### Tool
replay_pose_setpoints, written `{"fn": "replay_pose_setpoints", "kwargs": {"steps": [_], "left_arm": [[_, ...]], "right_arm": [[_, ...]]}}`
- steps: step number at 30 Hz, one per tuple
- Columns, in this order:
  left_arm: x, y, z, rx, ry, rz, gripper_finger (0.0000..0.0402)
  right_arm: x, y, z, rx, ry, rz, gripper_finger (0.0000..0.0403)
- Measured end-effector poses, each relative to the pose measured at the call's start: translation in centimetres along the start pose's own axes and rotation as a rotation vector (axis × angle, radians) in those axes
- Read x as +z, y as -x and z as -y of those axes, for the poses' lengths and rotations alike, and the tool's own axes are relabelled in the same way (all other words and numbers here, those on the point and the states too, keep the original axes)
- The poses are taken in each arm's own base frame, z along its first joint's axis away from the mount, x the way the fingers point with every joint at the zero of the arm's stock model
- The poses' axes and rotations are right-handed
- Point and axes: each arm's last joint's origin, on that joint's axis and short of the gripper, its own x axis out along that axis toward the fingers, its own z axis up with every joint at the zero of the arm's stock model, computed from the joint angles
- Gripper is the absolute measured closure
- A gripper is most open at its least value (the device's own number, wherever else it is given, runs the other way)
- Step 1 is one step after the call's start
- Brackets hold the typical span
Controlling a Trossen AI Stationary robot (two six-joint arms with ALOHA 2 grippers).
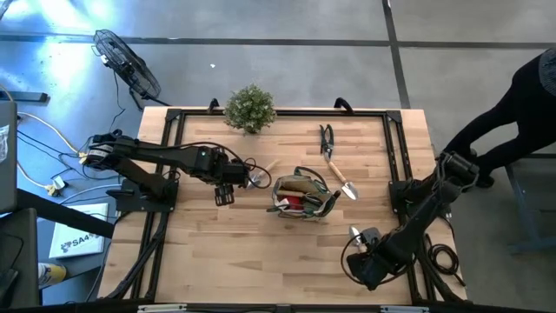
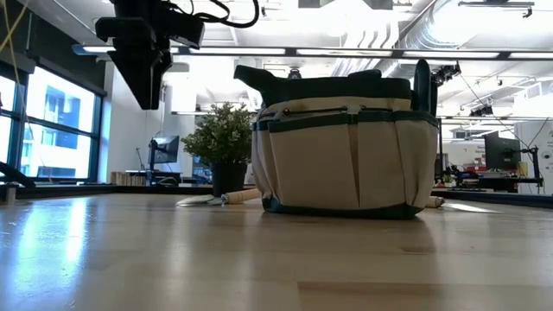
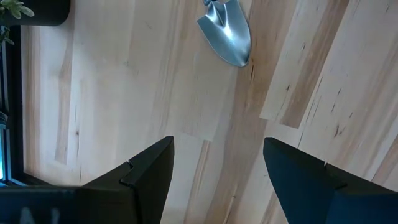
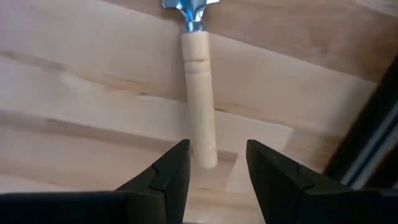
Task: Pick & Place Garden tools in Gardening bag
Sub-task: Put the bottom right brown trowel into the green bag
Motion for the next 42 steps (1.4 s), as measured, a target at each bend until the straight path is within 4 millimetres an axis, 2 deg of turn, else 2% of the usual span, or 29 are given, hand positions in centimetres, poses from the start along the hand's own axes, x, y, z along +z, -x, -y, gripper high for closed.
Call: {"fn": "replay_pose_setpoints", "kwargs": {"steps": [10,19,31,37,42], "left_arm": [[0.1,0.0,0.0,-0.001,0.002,0.007,0.0162],[0.1,0.0,0.0,-0.004,0.004,0.015,0.0162],[0.1,0.0,0.0,-0.003,0.004,0.015,0.0162],[0.1,0.0,0.0,-0.003,0.004,0.015,0.0162],[0.1,0.0,0.0,-0.003,0.001,0.014,0.0162]], "right_arm": [[0.7,-2.6,-0.1,0.079,-0.012,-0.054,0.0254],[1.2,-3.8,0.5,0.067,-0.021,-0.054,0.0255],[1.1,-3.8,0.5,0.061,-0.011,-0.074,0.0343],[1.1,-3.9,0.4,0.051,0.014,-0.086,0.0344],[0.9,-4.8,0.5,-0.013,0.086,-0.105,0.0356]]}}
